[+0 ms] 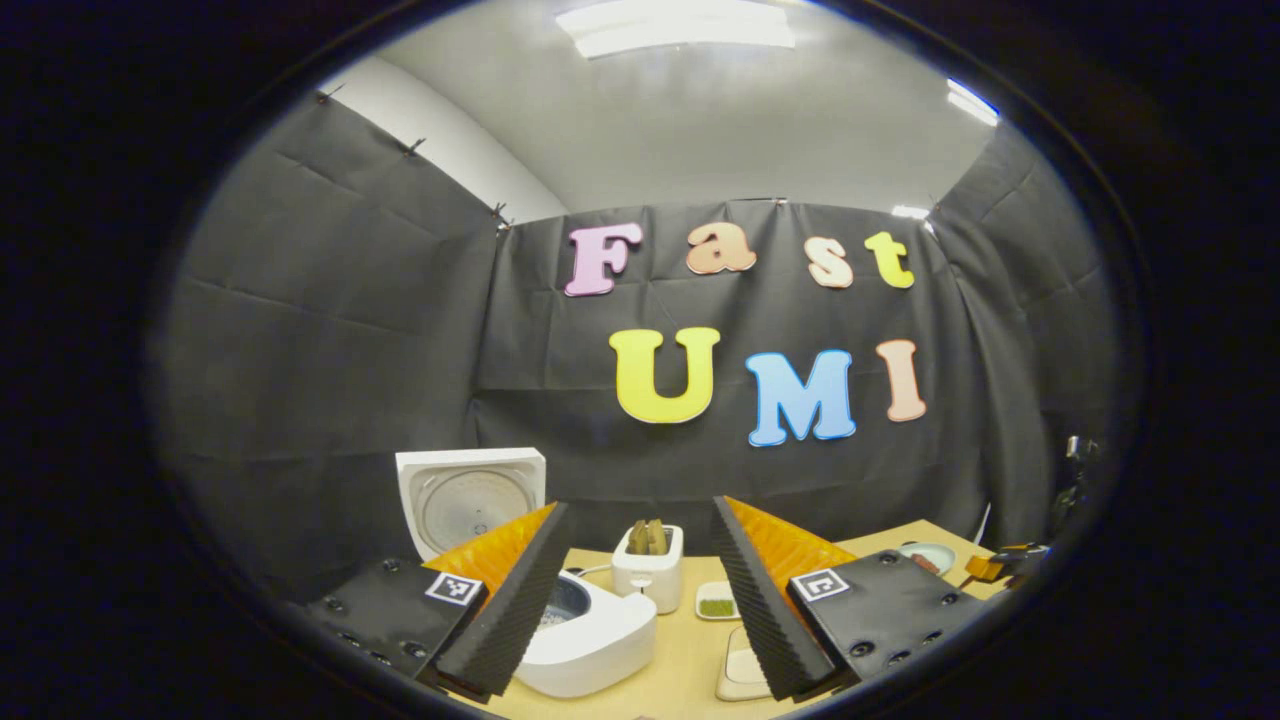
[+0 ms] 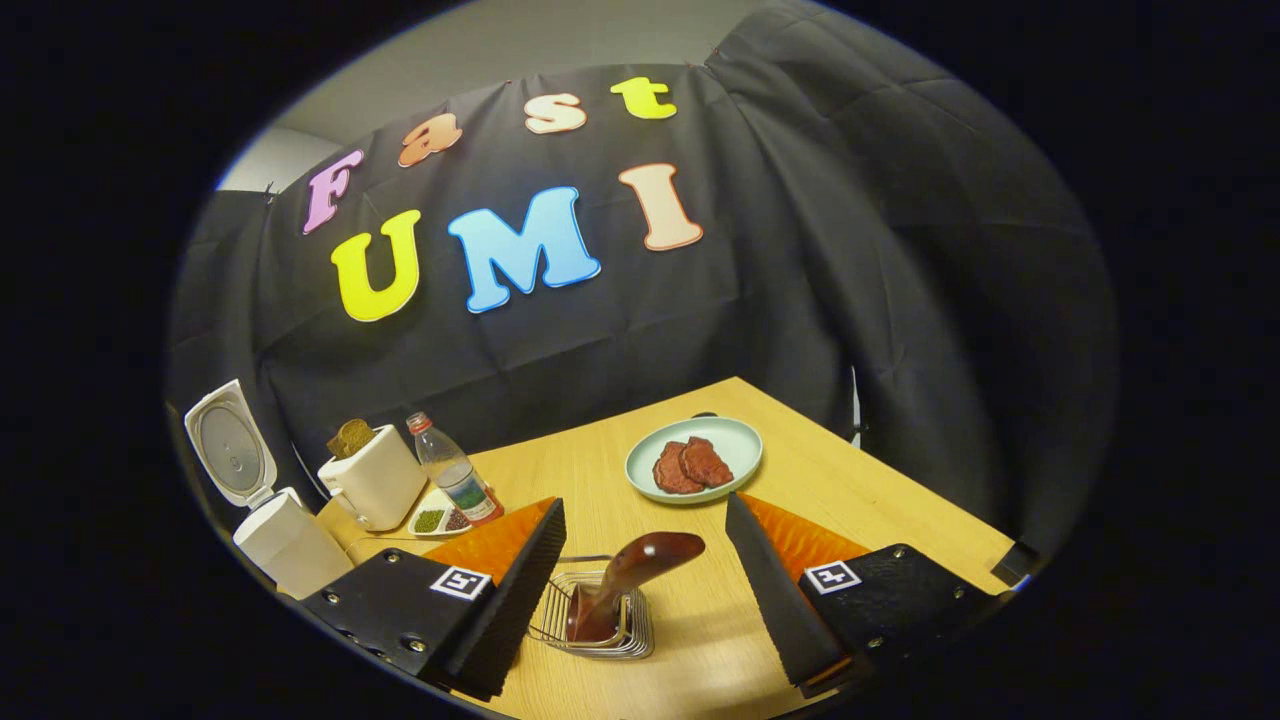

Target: Close the left gripper, press the button to open the rice cooker; take a wooden spoon from the chopstick holder with the right hand, scoop a spoonful of rice and pour it into the rice cooker, then put the wooden spoon back into the chopstick holder.

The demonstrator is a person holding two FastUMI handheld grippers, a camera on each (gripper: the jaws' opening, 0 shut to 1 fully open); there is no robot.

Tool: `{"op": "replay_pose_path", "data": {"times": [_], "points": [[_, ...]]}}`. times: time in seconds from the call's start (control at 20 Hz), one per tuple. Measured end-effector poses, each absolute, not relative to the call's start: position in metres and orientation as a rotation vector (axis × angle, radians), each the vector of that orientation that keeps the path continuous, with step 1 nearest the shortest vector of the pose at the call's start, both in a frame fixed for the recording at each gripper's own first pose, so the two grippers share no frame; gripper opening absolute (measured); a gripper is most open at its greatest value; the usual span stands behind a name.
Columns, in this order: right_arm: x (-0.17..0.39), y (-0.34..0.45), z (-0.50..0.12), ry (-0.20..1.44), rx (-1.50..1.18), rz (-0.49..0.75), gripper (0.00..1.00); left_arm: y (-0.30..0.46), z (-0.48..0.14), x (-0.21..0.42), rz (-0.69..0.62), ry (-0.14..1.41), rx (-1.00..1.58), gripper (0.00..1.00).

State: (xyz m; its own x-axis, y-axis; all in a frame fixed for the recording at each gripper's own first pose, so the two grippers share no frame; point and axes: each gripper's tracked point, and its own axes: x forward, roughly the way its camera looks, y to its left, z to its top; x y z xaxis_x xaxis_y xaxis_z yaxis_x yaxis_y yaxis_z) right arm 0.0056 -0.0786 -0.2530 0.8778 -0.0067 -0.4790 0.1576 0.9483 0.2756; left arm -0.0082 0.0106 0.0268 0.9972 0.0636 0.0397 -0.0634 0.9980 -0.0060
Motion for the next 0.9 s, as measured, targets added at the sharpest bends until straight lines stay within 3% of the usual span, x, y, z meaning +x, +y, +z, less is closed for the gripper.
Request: {"op": "replay_pose_path", "data": {"times": [0.1,0.2,0.25,0.35,0.5,0.6,0.65,0.8,0.9], "points": [[0.004,-0.072,-0.263,0.523,0.339,-0.07,0.98,0.01,0.026,-0.011,0.072,-0.033,0.007,0.99],[0.004,-0.065,-0.275,0.556,0.356,-0.055,0.88,0.012,0.024,-0.015,0.084,-0.029,0.019,0.96],[0.005,-0.063,-0.281,0.565,0.357,-0.052,0.75,0.014,0.022,-0.016,0.089,-0.028,0.026,0.94],[0.003,-0.055,-0.288,0.587,0.363,-0.036,0.61,0.016,0.017,-0.019,0.097,-0.015,0.037,0.96],[0.004,-0.048,-0.292,0.61,0.361,-0.016,0.58,0.022,0.014,-0.023,0.107,-0.01,0.037,0.99],[0.003,-0.051,-0.293,0.61,0.357,-0.034,0.2,0.027,0.012,-0.024,0.115,-0.009,0.032,0.99],[0.004,-0.044,-0.299,0.61,0.366,-0.027,0.21,0.031,0.012,-0.024,0.119,-0.017,0.024,0.99],[0.004,-0.034,-0.281,0.611,0.323,-0.003,0.1,0.038,0.01,-0.024,0.123,-0.021,0.005,0.96],[0.007,-0.031,-0.262,0.586,0.301,0.014,0.1,0.044,0.006,-0.023,0.12,-0.018,-0.011,0.96]]}}
